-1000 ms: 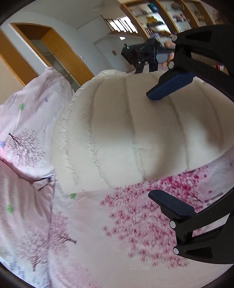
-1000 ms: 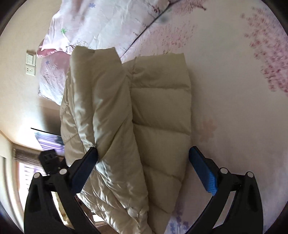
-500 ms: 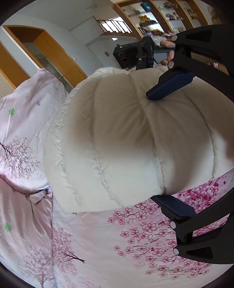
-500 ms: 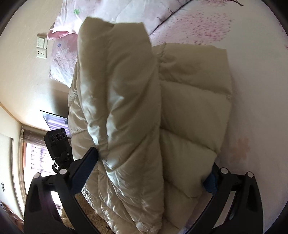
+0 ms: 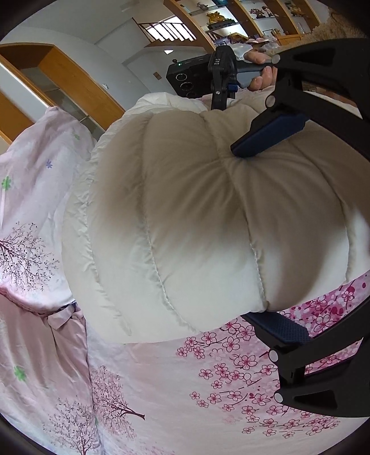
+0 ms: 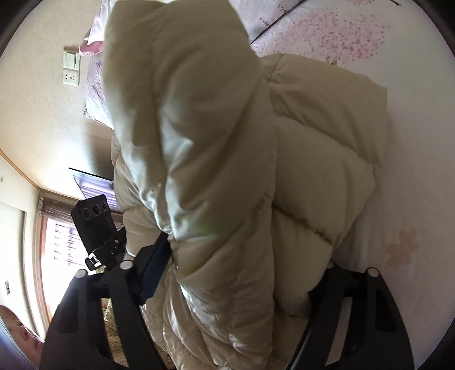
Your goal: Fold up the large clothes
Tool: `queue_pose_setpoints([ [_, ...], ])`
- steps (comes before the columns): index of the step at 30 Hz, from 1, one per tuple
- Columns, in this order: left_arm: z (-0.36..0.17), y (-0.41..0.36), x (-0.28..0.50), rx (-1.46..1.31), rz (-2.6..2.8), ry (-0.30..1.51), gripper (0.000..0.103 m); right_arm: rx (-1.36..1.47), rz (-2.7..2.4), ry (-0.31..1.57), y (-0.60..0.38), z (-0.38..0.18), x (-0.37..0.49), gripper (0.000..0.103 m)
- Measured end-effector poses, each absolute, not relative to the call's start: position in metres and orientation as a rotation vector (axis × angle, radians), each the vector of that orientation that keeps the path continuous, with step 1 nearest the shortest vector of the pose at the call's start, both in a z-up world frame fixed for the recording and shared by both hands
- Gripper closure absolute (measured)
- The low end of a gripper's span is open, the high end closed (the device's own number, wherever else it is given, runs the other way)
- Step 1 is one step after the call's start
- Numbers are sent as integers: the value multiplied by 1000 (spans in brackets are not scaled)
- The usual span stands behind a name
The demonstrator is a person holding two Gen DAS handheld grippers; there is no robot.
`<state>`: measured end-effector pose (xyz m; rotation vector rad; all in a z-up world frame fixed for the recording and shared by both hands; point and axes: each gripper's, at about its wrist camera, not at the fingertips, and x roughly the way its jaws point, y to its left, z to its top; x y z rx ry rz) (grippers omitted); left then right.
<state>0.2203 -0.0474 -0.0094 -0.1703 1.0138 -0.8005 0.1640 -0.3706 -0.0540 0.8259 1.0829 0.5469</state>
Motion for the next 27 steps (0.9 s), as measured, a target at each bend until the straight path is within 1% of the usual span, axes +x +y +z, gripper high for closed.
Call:
queue_pose_setpoints([
  [2, -10, -47, 221, -174, -805, 1016, 1, 837, 554, 1082, -372, -55, 163, 34],
  [3, -11, -47, 222, -177, -808, 1016, 2, 856, 561, 1078, -372, -56, 164, 40],
  [4, -11, -46, 222, -187, -814, 1015, 6, 883, 575, 1073, -374, -58, 163, 43],
  [5, -11, -44, 222, -205, -825, 1011, 15, 903, 586, 1066, -375, -60, 163, 50],
  [6, -10, -43, 221, -221, -834, 1005, 20, 911, 593, 1058, -379, -61, 161, 57],
  [7, -9, -39, 221, -246, -848, 996, 29, 924, 600, 1041, -379, -60, 160, 60],
  [8, -8, -36, 222, -270, -860, 992, 36, 924, 605, 1030, -378, -59, 159, 65],
  [9, -8, -33, 222, -293, -869, 987, 40, 913, 610, 1015, -376, -55, 157, 69],
  [11, -5, -24, 223, -343, -898, 968, 53, 899, 615, 992, -374, -47, 155, 72],
  [13, 0, -18, 223, -382, -921, 942, 58, 890, 632, 969, -370, -38, 154, 75],
  [17, 15, -8, 223, -413, -941, 883, 63, 859, 656, 932, -360, -18, 158, 78],
  [23, 38, 18, 232, -411, -880, 806, 65, 805, 715, 892, -332, 11, 186, 79],
  [27, 49, 43, 243, -392, -806, 767, 65, 782, 756, 887, -304, 17, 213, 79],
])
